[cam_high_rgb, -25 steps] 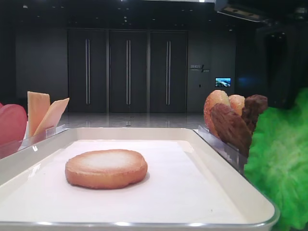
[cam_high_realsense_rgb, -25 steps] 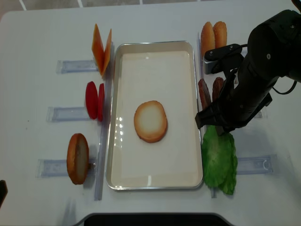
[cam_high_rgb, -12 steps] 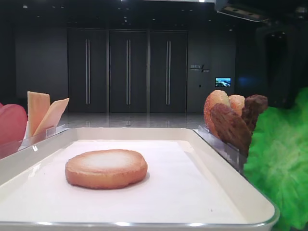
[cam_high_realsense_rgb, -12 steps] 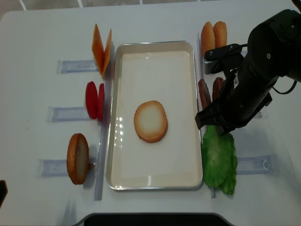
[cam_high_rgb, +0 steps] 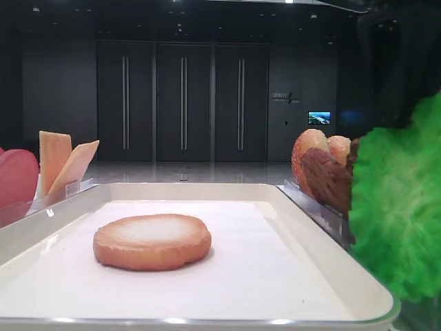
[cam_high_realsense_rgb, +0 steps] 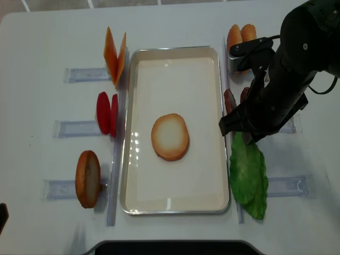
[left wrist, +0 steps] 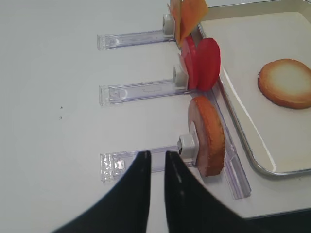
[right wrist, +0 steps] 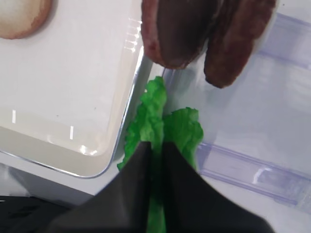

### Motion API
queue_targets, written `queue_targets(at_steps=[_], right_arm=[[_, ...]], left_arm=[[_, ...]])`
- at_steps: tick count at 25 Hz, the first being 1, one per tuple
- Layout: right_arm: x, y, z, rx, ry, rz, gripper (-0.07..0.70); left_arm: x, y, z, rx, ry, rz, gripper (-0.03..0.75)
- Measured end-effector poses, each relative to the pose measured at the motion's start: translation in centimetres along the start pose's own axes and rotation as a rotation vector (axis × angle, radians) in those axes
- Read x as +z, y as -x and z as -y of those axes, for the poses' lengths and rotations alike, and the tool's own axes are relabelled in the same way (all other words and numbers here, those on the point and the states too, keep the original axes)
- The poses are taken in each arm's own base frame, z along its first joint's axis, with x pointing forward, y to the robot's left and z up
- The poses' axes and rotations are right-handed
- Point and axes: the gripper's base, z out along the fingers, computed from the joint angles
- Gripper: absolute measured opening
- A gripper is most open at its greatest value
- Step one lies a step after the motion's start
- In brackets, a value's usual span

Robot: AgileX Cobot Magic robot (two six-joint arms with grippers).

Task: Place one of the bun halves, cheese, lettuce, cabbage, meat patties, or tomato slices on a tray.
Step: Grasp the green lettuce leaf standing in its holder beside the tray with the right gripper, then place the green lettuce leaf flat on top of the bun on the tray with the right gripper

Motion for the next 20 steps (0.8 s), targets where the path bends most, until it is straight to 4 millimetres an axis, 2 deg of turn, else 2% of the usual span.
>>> queue_targets(at_steps=[7, 11, 16, 20], right_arm=[[-0.8, -0.8, 0.0, -0.007, -0.006, -0.049, 0.031], [-3.3, -1.1, -0.3, -0.019, 0.006, -0.001, 0.031], [-6.5, 0.3, -1.1, -0.035, 0.033, 0.110, 0.031], [-8.0, 1.0, -1.4, -0.041, 0.046, 0.167, 0.031]], left_arm=[[0.0, 0.0, 0.0, 0.000, 0.000, 0.000, 0.076], [0.0, 0.0, 0.0, 0.000, 0.000, 0.000, 0.076], [0.0, 0.0, 0.0, 0.000, 0.000, 0.000, 0.076], [0.0, 0.0, 0.0, 0.000, 0.000, 0.000, 0.076]])
